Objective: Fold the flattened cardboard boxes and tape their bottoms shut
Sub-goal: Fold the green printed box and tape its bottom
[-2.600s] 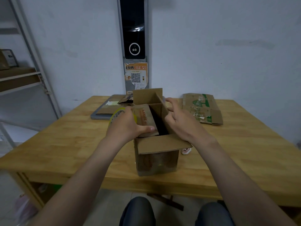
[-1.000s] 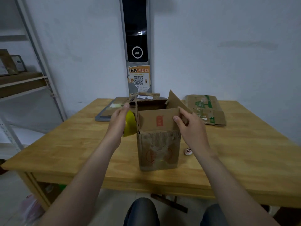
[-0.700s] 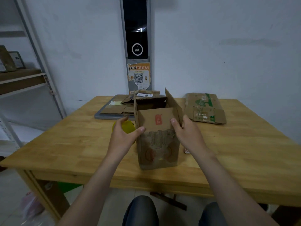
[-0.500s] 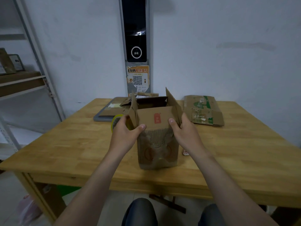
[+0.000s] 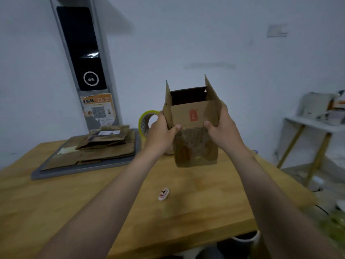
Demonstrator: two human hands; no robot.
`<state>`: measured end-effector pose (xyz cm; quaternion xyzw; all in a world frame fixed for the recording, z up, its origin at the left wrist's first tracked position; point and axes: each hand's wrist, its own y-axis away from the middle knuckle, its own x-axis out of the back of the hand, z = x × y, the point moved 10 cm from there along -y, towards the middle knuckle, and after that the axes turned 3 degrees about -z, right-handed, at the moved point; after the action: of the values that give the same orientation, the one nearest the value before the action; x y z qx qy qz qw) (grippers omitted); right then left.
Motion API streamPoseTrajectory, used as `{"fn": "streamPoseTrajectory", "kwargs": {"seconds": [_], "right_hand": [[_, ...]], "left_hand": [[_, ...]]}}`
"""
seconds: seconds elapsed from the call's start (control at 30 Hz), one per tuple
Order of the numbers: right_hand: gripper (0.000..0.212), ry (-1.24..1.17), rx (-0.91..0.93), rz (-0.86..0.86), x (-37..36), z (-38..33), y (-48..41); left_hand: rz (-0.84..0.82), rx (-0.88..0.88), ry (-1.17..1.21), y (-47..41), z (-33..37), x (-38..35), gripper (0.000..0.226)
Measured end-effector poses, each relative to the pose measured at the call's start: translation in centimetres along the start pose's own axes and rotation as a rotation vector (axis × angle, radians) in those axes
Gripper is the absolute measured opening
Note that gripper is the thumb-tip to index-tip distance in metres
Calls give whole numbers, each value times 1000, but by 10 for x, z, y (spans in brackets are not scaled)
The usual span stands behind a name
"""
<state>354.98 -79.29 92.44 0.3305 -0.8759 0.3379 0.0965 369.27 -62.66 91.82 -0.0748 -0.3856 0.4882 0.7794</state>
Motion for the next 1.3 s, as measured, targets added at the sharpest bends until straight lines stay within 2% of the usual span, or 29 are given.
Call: {"fn": "streamPoseTrajectory", "kwargs": {"seconds": [0.17, 0.33, 0.5, 0.63, 0.87, 1.07, 1.17, 1.3], "right_hand": [[71, 75, -117, 46, 46, 88, -37], [69, 164, -217, 6, 49, 174, -83], [69, 120, -267, -9, 28, 241, -157], [65, 123, -260, 8, 1, 286, -224], [67, 110, -235, 60, -47, 338, -317], [83, 326, -297, -49, -61, 346, -341], [91, 443, -366, -155, -59, 343, -321], [78, 610, -359, -302, -67, 324, -273]], "left_hand": [[-90, 46, -36, -52, 6, -116, 34], [-207, 119, -158, -97, -20, -209, 46], [-119, 134, -309, -164, -44, -250, 62], [-131, 153, -356, -231, -70, -284, 72], [-96, 137, -366, -325, -113, -311, 69], [-108, 154, -223, -351, -146, -306, 67], [-167, 83, -323, -339, -152, -292, 56], [-280, -59, -629, -299, -152, -262, 50]]}}
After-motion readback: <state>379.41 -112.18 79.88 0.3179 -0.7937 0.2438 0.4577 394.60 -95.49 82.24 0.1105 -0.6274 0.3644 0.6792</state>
